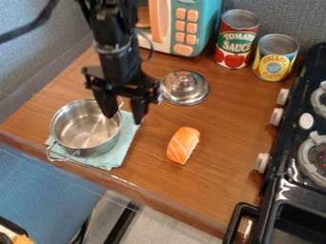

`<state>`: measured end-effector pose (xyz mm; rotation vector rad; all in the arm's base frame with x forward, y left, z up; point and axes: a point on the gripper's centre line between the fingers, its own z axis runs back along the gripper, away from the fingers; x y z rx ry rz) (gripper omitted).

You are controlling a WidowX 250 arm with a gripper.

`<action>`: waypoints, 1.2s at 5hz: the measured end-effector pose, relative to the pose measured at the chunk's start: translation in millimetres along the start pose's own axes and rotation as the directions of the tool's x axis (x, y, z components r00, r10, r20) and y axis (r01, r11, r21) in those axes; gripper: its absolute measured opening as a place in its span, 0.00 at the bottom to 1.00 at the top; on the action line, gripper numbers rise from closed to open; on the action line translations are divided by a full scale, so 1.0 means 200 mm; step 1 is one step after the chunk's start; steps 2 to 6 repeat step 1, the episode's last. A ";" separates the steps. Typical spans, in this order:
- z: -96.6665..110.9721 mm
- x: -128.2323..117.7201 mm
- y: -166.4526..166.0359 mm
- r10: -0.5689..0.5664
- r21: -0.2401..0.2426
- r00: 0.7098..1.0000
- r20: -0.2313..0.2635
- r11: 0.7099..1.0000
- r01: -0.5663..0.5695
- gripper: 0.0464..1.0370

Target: Move the silver pot over the blue cloth

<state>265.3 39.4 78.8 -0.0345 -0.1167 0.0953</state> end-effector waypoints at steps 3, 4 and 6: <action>0.11 0.00 -0.04 -0.028 -0.029 0.998 0.051 0.999 0.030 0.98; 0.11 0.00 -0.04 -0.028 -0.029 0.998 0.051 0.999 0.030 0.98; 0.11 0.00 -0.04 -0.028 -0.029 0.998 0.051 0.999 0.030 0.98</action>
